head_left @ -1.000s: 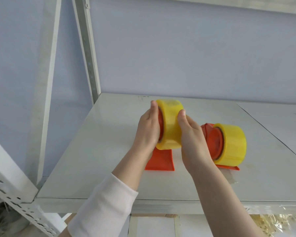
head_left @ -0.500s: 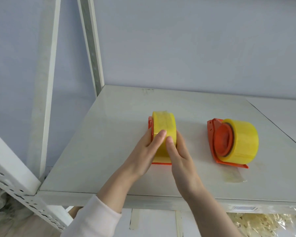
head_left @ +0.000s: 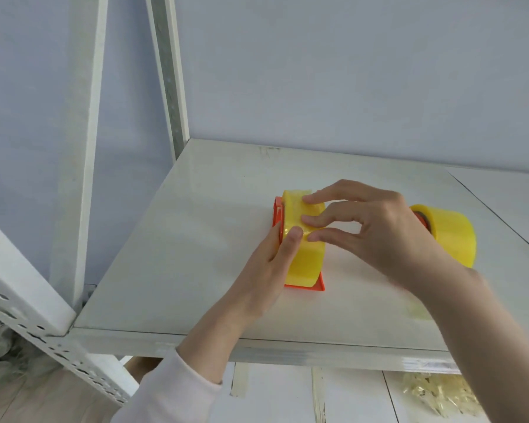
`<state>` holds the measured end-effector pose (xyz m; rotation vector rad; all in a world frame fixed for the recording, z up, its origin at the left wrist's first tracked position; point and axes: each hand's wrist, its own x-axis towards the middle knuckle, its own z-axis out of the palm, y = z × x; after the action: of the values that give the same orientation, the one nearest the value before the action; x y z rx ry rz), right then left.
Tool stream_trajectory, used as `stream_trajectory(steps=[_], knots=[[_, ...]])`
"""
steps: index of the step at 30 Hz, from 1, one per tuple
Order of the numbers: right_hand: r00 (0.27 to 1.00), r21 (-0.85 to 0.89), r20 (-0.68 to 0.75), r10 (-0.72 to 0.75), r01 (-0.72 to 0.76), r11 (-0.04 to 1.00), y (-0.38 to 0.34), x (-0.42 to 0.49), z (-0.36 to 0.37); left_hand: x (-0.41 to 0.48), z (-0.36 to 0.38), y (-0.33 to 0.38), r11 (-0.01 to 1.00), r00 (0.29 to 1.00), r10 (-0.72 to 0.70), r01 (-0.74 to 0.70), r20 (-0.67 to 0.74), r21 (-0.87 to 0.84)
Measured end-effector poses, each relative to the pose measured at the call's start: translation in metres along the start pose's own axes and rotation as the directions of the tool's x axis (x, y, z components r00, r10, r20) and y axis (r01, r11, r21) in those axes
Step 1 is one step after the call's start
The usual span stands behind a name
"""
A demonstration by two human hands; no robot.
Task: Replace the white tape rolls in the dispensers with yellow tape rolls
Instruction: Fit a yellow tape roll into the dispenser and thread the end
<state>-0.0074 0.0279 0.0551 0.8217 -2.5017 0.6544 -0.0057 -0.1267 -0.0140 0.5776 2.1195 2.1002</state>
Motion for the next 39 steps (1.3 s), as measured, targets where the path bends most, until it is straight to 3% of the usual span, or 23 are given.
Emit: stream_trajectory(steps=[4,7,9,11,13,16,19,22,25,28,31,39], knots=[[0.985,-0.181,0.010,-0.170,0.169,0.969,0.003,0.002,-0.003,0.001,-0.001,-0.003,1.000,1.000,0.009,-0.009,0.006,0.022],[0.941,-0.362,0.021,-0.337,0.321,0.875,0.005,0.004,-0.003,0.001,0.000,-0.002,0.999,1.000,0.009,-0.009,0.011,0.035],[0.939,-0.396,0.030,-0.343,0.326,0.858,0.003,0.006,-0.002,0.000,0.000,-0.001,1.000,1.000,0.001,-0.001,0.010,0.031],[0.984,-0.264,-0.057,-0.169,0.148,0.953,-0.004,0.011,-0.006,-0.002,0.000,-0.001,1.000,0.999,-0.024,0.024,0.026,0.005],[0.984,0.074,-0.098,0.148,-0.141,0.987,-0.003,0.023,-0.011,-0.004,0.001,0.000,0.997,0.997,-0.066,0.067,0.049,-0.026],[0.875,0.442,0.077,0.479,-0.460,0.770,0.009,0.048,-0.014,-0.001,0.001,0.009,0.981,0.984,-0.176,0.178,0.031,-0.079],[0.769,0.600,0.336,0.545,-0.620,0.505,0.016,0.060,-0.012,0.012,-0.002,0.020,0.955,0.962,-0.273,0.271,0.004,-0.117],[0.710,0.646,0.407,0.574,-0.668,0.369,0.024,0.065,-0.012,0.020,-0.002,0.022,0.941,0.945,-0.326,0.323,-0.012,-0.095],[0.756,0.661,0.345,0.556,-0.616,0.428,0.033,0.063,-0.019,0.020,-0.002,0.021,0.937,0.945,-0.326,0.321,-0.012,-0.139],[0.847,0.568,0.384,0.367,-0.531,0.629,0.034,0.047,-0.020,0.023,-0.002,0.021,0.928,0.943,-0.331,0.321,-0.022,-0.189],[0.832,0.395,0.522,0.186,-0.429,0.813,0.026,0.028,-0.013,0.024,0.003,0.022,0.944,0.954,-0.296,0.285,-0.046,-0.165],[0.888,0.405,0.347,0.302,-0.432,0.806,0.027,0.041,-0.004,0.021,0.004,0.021,0.950,0.954,-0.298,0.294,-0.023,-0.106]])
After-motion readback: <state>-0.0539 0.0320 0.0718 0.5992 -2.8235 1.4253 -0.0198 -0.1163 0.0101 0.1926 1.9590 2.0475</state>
